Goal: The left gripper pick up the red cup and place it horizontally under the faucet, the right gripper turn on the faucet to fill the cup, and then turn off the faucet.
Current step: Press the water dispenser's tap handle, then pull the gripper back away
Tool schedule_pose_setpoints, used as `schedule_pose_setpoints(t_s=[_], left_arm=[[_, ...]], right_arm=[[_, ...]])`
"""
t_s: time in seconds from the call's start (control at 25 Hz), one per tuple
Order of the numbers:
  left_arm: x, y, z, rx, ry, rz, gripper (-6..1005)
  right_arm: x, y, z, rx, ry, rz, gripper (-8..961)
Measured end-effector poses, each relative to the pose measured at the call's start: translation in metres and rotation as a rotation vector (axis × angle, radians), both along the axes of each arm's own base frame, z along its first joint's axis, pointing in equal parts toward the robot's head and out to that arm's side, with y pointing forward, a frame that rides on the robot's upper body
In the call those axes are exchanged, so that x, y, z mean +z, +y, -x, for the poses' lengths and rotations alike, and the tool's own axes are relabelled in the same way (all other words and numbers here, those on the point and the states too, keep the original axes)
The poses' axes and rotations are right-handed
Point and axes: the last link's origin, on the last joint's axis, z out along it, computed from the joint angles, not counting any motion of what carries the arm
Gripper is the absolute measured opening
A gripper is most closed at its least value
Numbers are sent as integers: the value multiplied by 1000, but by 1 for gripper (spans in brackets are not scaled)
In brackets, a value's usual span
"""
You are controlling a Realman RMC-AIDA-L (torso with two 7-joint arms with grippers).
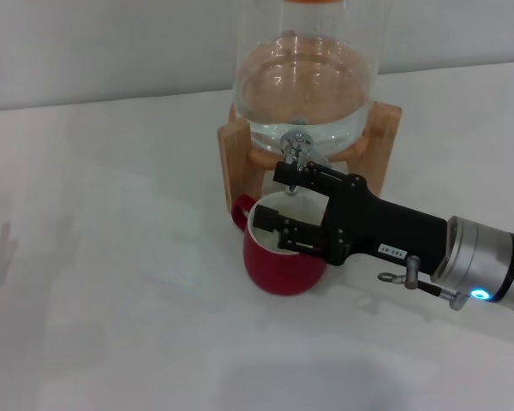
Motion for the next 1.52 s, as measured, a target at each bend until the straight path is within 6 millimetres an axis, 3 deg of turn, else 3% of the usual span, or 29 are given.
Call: schedule_pose_setpoints(t_s=[1.52], left_arm=[[1, 1, -1, -3, 5, -1, 864]], right_arm=[[13, 11, -7, -33, -9, -56, 766]])
